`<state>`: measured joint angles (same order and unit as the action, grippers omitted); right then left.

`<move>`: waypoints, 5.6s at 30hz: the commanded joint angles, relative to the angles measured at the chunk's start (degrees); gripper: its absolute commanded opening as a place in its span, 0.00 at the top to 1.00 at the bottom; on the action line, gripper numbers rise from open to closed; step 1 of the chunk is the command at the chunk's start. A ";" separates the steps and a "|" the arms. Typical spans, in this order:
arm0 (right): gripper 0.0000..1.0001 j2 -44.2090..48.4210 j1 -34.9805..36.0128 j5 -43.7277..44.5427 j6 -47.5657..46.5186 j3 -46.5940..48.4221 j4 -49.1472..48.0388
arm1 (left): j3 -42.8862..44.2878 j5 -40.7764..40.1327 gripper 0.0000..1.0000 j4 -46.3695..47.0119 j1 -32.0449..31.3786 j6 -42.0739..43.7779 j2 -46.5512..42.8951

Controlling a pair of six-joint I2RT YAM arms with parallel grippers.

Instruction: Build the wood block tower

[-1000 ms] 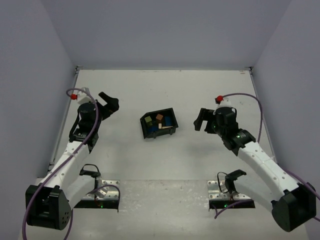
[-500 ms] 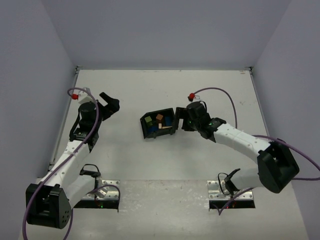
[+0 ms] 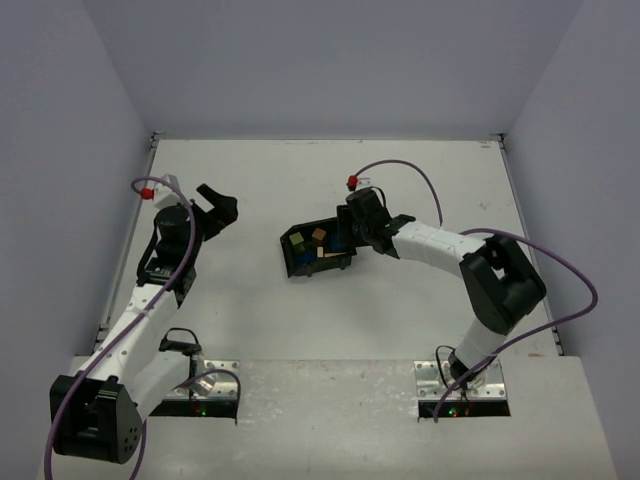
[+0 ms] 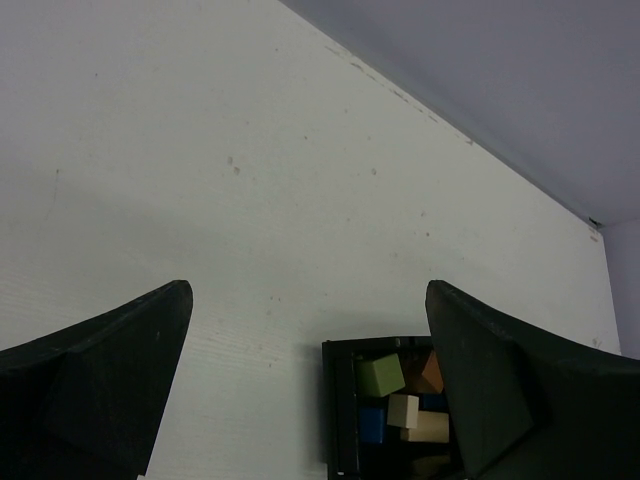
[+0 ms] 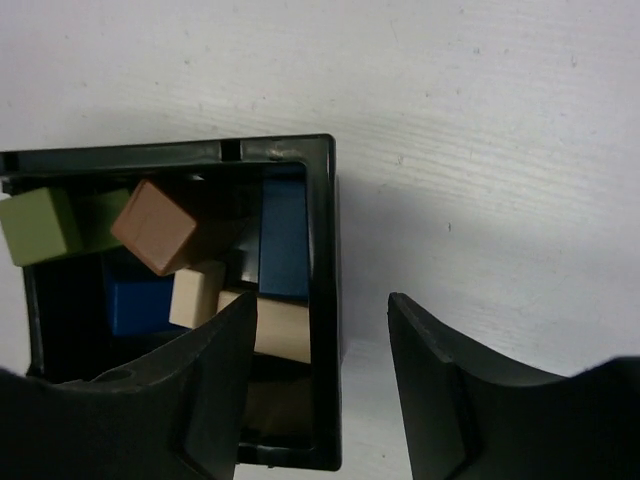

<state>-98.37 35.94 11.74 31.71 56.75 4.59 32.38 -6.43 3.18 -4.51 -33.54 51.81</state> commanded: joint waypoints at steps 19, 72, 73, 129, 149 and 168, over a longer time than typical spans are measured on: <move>1.00 7.92 1.48 29.69 -33.76 7.89 2.55 | 1.46 -3.31 0.00 -0.79 0.29 -1.93 -0.06; 1.00 -19.43 11.43 77.01 -8.01 31.15 54.22 | 2.07 -3.86 0.00 -1.25 0.29 -1.53 1.30; 1.00 -21.49 11.69 77.38 6.02 37.22 70.54 | 2.07 -3.86 0.00 -1.25 0.29 -1.58 1.27; 1.00 15.12 -3.10 23.75 21.08 1.99 11.84 | 3.71 -0.96 0.00 -1.91 0.29 -0.65 4.30; 1.00 22.45 -5.71 -15.50 -66.05 -9.49 -24.31 | 3.57 -0.75 0.00 -1.69 0.29 -0.03 3.61; 1.00 8.64 1.70 12.78 -110.93 -15.42 -67.13 | 4.22 -2.80 0.00 -2.53 0.29 0.09 4.31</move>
<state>-82.26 35.14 14.85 -61.46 42.17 -39.19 33.59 -8.00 -0.28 -4.51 -34.30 56.27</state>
